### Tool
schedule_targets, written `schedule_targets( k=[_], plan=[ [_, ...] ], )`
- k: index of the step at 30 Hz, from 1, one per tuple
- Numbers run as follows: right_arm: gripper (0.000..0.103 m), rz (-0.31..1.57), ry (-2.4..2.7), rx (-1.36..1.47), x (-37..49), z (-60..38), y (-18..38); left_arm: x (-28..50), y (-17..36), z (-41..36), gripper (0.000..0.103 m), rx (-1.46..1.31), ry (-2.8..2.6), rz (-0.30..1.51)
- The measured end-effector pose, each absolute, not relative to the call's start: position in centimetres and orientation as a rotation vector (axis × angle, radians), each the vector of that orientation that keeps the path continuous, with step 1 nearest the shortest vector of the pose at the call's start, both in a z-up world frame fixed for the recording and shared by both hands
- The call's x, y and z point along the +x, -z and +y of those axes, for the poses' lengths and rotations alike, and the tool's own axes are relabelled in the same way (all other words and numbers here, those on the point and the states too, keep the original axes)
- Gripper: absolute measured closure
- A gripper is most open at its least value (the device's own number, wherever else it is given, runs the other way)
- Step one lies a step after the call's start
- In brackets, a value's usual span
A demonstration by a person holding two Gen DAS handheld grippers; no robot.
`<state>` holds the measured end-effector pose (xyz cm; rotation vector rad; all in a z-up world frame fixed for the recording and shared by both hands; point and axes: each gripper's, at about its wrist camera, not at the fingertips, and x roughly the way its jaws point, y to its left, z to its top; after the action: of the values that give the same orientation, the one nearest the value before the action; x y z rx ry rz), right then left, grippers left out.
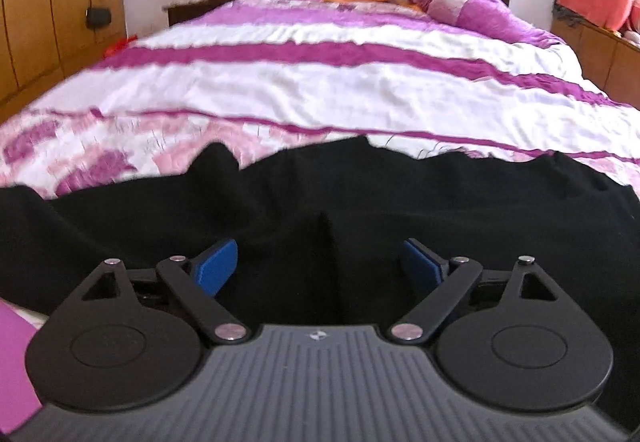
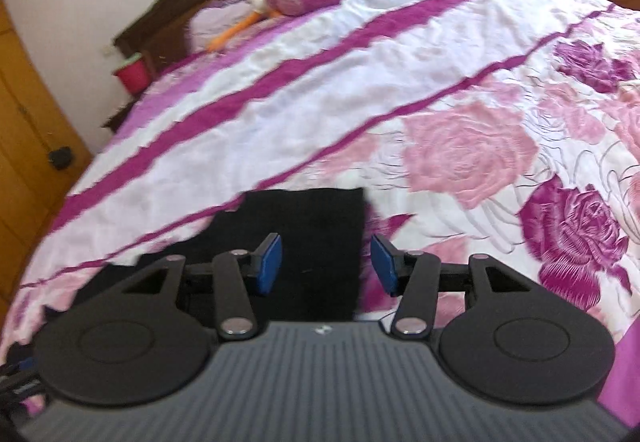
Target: Fold small clothes
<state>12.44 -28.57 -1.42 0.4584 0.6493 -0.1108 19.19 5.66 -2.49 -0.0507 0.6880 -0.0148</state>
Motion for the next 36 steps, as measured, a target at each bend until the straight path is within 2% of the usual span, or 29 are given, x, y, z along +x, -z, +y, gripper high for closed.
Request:
schedule_targets(
  k=[11, 12, 13, 14, 15, 16, 18, 22, 26, 31, 33, 35, 36],
  plan=[
    [0.051, 0.628, 0.075, 0.406, 14.1, -27.6, 4.1, 20.1, 4.4, 5.4, 0.013, -0.063, 0.085, 0.625],
    [0.052, 0.621, 0.067, 0.403, 14.1, -27.5, 4.1, 19.9, 4.4, 5.3, 0.023, -0.068, 0.1, 0.611],
    [0.058, 0.621, 0.067, 0.403, 14.1, -27.5, 4.1, 19.7, 4.3, 5.2, 0.038, -0.068, 0.121, 0.598],
    [0.08, 0.602, 0.037, 0.382, 14.0, -27.3, 4.0, 19.7, 4.3, 5.0, 0.043, -0.057, 0.123, 0.59],
    [0.09, 0.59, 0.031, 0.364, 13.9, -27.0, 3.9, 19.6, 4.2, 4.7, 0.057, -0.039, 0.102, 0.58],
    [0.093, 0.567, 0.035, 0.348, 13.7, -26.9, 3.7, 19.7, 4.1, 4.6, 0.073, -0.029, 0.09, 0.572],
    [0.094, 0.482, 0.052, 0.334, 12.7, -26.7, 3.0, 19.8, 3.5, 5.2, 0.09, -0.08, 0.112, 0.55],
    [0.095, 0.421, 0.119, 0.304, 12.2, -26.9, 2.6, 20.1, 2.2, 5.7, 0.091, -0.116, 0.107, 0.482],
    [0.094, 0.549, 0.13, 0.278, 14.1, -27.0, 4.5, 21.6, 3.3, 4.8, 0.091, -0.046, 0.106, 0.55],
    [0.091, 0.594, 0.129, 0.265, 14.6, -27.1, 4.7, 22.5, 5.5, 4.2, 0.09, 0.026, 0.078, 0.607],
    [0.086, 0.604, 0.137, 0.232, 14.4, -26.9, 4.3, 22.4, 5.4, 4.2, 0.089, 0.032, 0.072, 0.614],
    [0.077, 0.614, 0.147, 0.231, 13.8, -26.8, 3.7, 22.1, 5.1, 4.4, 0.084, 0.035, 0.064, 0.619],
    [0.076, 0.616, 0.147, 0.242, 13.4, -26.9, 3.3, 21.7, 4.8, 4.6, 0.075, 0.035, 0.057, 0.616]
  ],
)
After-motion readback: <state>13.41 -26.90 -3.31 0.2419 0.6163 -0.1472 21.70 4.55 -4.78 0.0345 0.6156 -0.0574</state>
